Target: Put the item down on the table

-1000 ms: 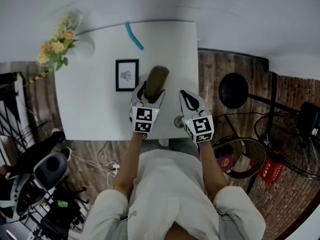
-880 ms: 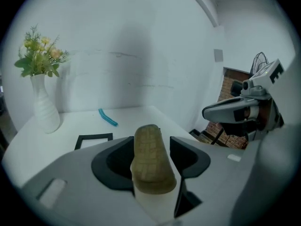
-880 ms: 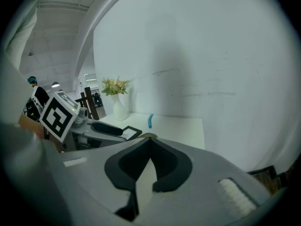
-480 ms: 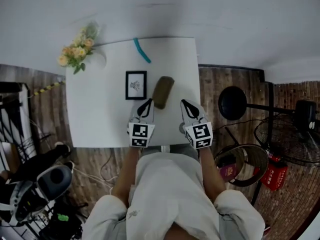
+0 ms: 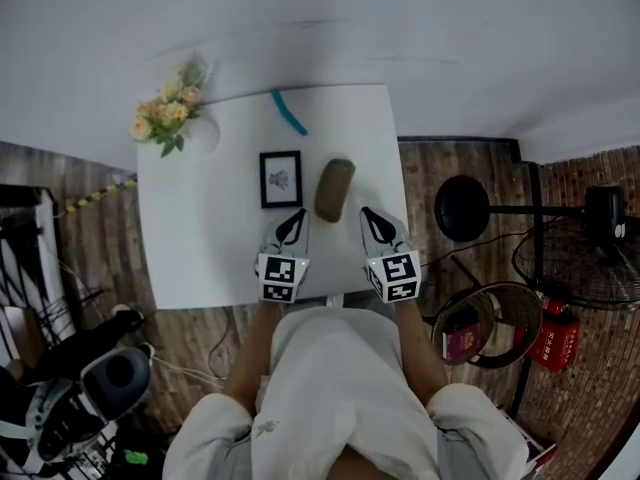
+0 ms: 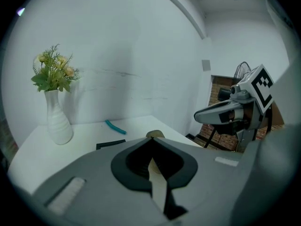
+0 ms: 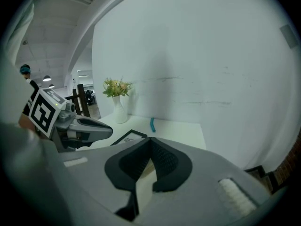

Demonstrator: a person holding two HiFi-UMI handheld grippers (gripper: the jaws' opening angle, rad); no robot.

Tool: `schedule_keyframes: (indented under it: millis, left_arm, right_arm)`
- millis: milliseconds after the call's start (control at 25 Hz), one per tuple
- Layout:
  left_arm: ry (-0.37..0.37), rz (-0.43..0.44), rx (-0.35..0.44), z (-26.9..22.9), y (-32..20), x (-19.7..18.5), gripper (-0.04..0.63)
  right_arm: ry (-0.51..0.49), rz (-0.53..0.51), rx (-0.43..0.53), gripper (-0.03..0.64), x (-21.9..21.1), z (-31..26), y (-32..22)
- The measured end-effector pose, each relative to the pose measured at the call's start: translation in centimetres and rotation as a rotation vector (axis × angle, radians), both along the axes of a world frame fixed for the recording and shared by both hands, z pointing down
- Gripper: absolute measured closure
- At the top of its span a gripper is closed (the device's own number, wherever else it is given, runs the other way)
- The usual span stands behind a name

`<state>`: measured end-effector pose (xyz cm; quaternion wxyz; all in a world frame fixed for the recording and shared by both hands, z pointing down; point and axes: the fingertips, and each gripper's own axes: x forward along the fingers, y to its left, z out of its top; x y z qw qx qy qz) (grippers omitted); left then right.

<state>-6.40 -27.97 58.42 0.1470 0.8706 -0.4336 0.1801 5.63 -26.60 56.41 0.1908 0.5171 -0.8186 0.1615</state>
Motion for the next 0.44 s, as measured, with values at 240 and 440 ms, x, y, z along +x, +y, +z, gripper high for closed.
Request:
schedule_keyframes:
  millis: [240, 440]
  left_arm:
    - [0.014, 0.031, 0.004, -0.2, -0.1, -0.9, 0.583]
    - [0.019, 0.033, -0.002, -0.2, 0.1, -1.5, 0.583]
  right_arm:
    - [0.012, 0.032, -0.003, 0.615, -1.1, 0.2, 0.4]
    - [0.019, 0.036, -0.005, 0.615, -1.8, -0.1, 0.7]
